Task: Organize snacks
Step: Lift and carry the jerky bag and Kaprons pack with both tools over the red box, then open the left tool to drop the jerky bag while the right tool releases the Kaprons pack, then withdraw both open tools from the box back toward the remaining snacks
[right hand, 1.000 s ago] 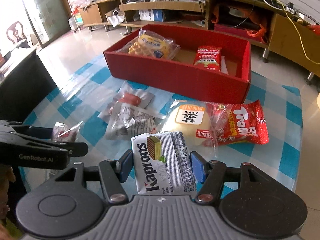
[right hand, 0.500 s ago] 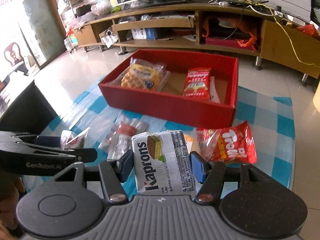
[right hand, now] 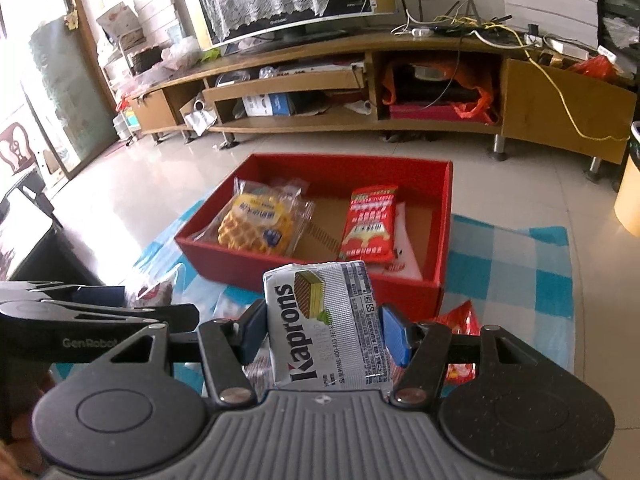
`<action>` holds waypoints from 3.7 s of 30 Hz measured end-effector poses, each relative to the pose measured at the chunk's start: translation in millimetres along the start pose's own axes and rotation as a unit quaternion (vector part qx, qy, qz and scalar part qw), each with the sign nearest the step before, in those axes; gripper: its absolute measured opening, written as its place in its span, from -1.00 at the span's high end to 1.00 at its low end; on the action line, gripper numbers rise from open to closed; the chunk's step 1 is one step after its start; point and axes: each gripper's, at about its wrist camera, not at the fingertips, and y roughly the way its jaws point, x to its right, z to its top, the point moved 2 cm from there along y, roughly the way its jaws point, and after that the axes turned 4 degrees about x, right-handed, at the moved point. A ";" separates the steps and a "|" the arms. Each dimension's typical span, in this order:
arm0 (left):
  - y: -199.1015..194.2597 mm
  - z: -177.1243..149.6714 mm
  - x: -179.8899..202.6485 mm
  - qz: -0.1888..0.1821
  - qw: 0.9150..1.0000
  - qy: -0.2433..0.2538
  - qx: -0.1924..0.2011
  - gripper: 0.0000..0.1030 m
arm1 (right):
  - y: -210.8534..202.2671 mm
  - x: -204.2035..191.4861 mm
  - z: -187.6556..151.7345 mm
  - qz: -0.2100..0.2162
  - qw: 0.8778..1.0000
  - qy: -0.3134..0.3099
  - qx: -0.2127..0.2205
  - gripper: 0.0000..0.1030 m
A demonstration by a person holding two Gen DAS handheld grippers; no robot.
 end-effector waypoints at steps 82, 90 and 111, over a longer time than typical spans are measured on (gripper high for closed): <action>102.5 105.1 24.0 0.049 0.998 0.040 0.031 -1.00 | 122.5 61.6 80.8 -0.067 0.997 0.041 -0.021 -0.12; 89.9 102.6 23.8 0.040 0.998 0.036 0.033 -1.00 | 112.0 57.0 76.9 -0.069 0.997 0.039 -0.021 -0.13; 63.0 68.4 9.8 0.029 0.999 0.027 0.010 -1.00 | 75.0 37.5 51.3 -0.056 0.997 0.042 -0.028 -0.20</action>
